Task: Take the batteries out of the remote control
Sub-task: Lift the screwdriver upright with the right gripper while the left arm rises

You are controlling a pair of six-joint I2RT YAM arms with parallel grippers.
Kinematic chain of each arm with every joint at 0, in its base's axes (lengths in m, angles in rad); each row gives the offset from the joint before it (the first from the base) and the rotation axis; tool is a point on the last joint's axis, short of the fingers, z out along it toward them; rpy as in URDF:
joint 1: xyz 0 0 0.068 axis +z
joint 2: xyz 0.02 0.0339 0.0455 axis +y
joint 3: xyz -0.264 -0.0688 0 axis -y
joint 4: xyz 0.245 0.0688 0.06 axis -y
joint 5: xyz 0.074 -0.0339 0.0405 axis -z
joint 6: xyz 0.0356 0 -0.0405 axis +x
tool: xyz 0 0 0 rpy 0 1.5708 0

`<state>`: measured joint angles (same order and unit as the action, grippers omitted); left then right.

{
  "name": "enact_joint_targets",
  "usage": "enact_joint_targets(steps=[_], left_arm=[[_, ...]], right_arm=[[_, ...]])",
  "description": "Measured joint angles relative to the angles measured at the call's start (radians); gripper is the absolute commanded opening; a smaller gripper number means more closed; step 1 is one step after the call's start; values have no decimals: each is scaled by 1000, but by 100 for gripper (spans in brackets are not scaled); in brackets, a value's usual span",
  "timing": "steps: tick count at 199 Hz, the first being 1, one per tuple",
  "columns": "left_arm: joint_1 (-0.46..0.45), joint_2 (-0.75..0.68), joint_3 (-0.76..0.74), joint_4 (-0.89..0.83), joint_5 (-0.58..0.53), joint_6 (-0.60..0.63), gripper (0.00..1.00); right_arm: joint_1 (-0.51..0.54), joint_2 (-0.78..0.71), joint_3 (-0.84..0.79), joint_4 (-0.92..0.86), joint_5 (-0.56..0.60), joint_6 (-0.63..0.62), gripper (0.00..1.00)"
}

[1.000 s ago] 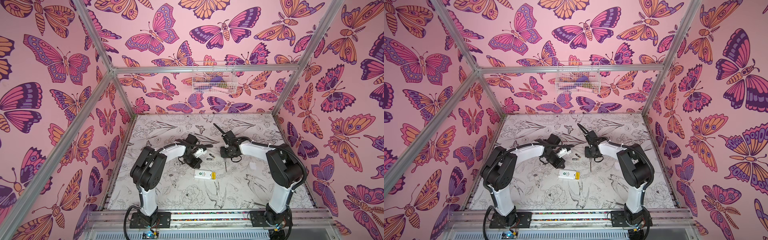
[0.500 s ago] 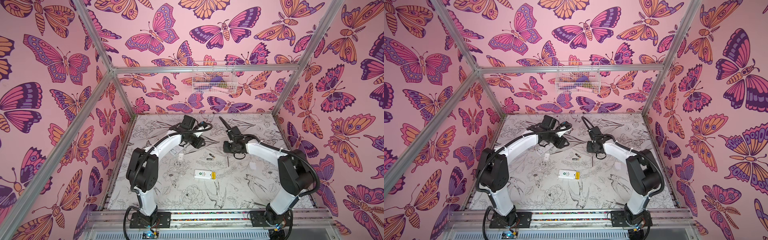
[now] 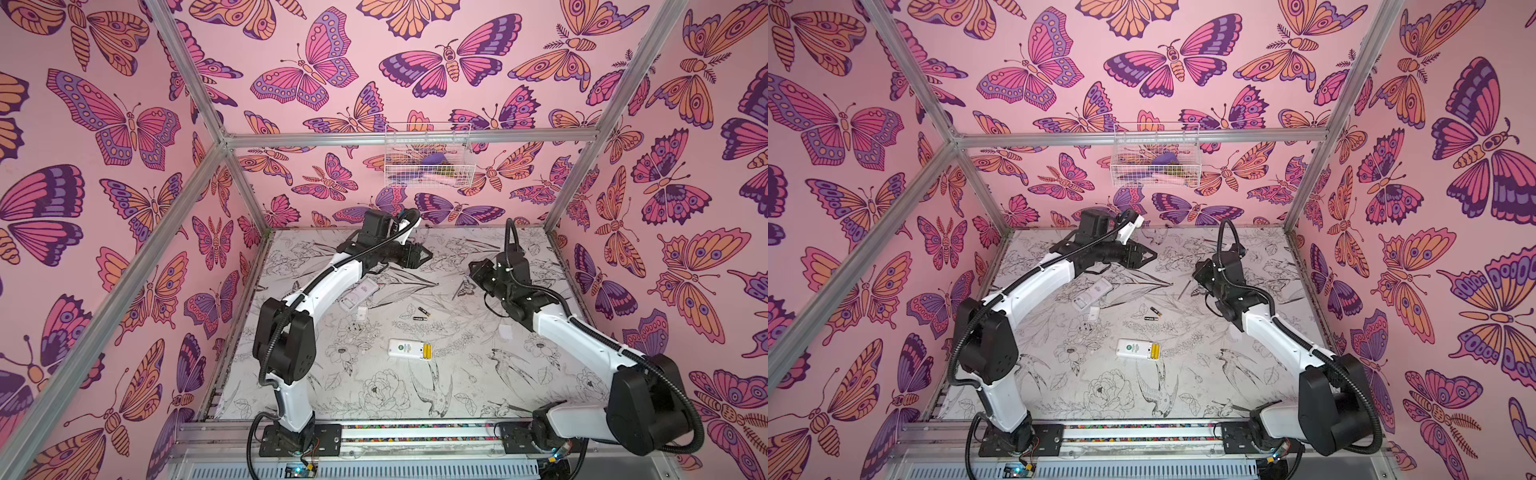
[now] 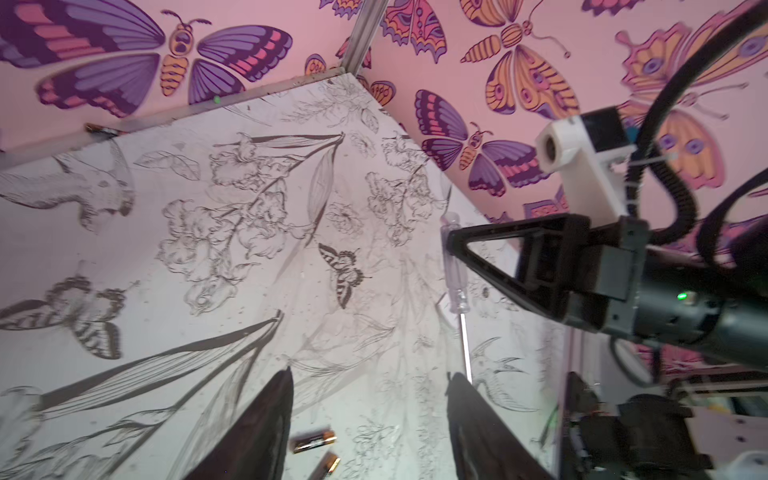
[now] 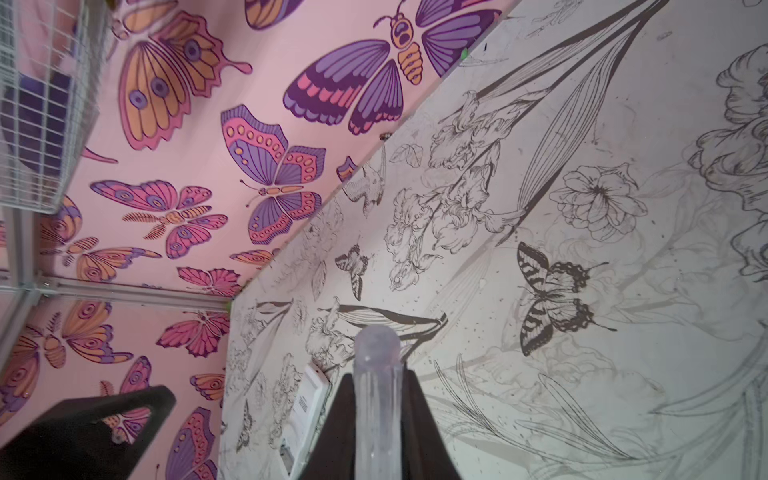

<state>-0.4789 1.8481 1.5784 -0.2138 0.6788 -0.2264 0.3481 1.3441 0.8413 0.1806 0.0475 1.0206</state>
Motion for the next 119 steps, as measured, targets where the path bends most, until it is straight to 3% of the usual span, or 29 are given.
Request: enact_joint_targets(steps=[44,119], left_arm=[[-3,0,-162,212,141,-259,67],[-17,0,-293,548,166,-586,69]], right_arm=[[-2,-3,-123,321,-14,132,0],[-2,30,-220,773,-70,200,0]])
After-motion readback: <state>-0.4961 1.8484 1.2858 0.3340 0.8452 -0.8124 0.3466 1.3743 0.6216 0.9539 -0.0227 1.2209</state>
